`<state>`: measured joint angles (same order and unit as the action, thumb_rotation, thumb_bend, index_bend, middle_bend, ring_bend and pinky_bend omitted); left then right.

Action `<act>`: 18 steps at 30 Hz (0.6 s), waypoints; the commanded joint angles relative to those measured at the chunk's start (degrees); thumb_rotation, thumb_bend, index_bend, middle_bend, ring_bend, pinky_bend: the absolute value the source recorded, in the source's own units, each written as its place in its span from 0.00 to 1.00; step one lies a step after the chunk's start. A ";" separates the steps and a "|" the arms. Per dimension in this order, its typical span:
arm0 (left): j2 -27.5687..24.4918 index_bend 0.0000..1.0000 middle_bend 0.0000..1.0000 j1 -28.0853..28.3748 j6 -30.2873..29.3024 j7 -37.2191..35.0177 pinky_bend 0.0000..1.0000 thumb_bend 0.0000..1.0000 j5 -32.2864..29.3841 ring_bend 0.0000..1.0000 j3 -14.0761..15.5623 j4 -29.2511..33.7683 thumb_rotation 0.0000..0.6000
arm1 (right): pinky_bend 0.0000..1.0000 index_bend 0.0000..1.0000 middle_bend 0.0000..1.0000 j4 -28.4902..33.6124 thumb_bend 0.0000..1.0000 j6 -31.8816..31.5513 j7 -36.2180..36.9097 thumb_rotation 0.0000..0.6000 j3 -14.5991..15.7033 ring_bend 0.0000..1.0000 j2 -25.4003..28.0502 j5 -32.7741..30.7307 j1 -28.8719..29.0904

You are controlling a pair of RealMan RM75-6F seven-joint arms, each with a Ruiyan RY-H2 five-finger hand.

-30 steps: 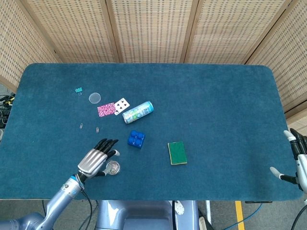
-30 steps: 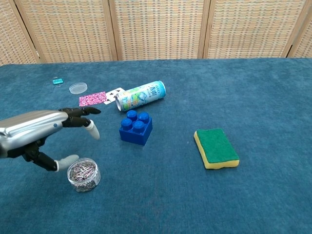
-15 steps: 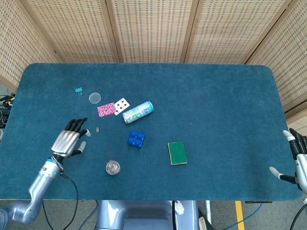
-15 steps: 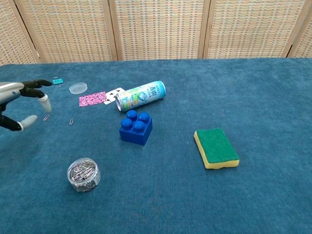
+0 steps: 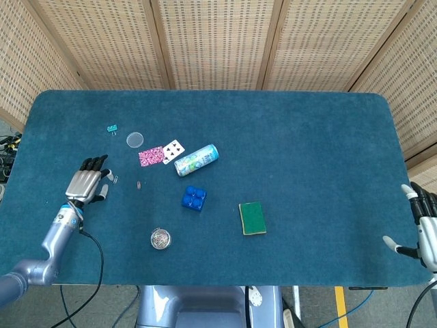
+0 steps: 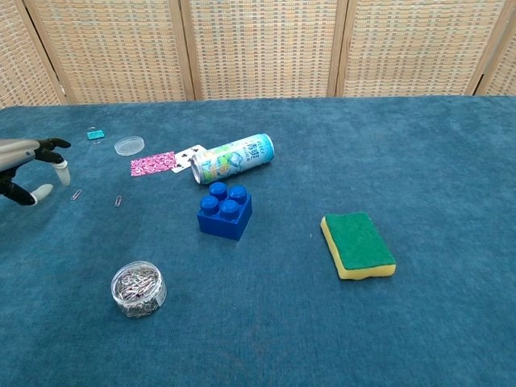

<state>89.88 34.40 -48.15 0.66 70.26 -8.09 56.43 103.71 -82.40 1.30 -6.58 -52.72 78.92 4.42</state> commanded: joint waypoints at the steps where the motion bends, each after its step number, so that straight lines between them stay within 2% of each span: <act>1: 2.33 0.40 0.00 1.54 1.54 -0.32 0.00 0.60 -0.44 0.00 -0.55 -3.29 1.00 | 0.00 0.00 0.00 0.23 0.00 -0.01 -0.37 1.00 0.08 0.00 0.01 0.11 0.01; 7: 4.67 0.39 0.00 2.98 3.32 -1.12 0.00 0.72 -1.38 0.00 -1.53 -6.86 1.00 | 0.00 0.00 0.00 0.37 0.00 0.23 -0.81 1.00 0.10 0.00 -0.07 -0.21 0.09; 18: 7.13 0.38 0.00 4.10 6.73 -0.25 0.00 0.73 -4.30 0.00 -2.58 -11.46 1.00 | 0.00 0.00 0.00 0.35 0.00 0.51 -1.13 1.00 0.05 0.00 -0.18 -0.52 0.26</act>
<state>96.83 38.44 -41.59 0.37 66.12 -10.60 45.20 104.06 -81.89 0.17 -6.53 -52.90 78.40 4.68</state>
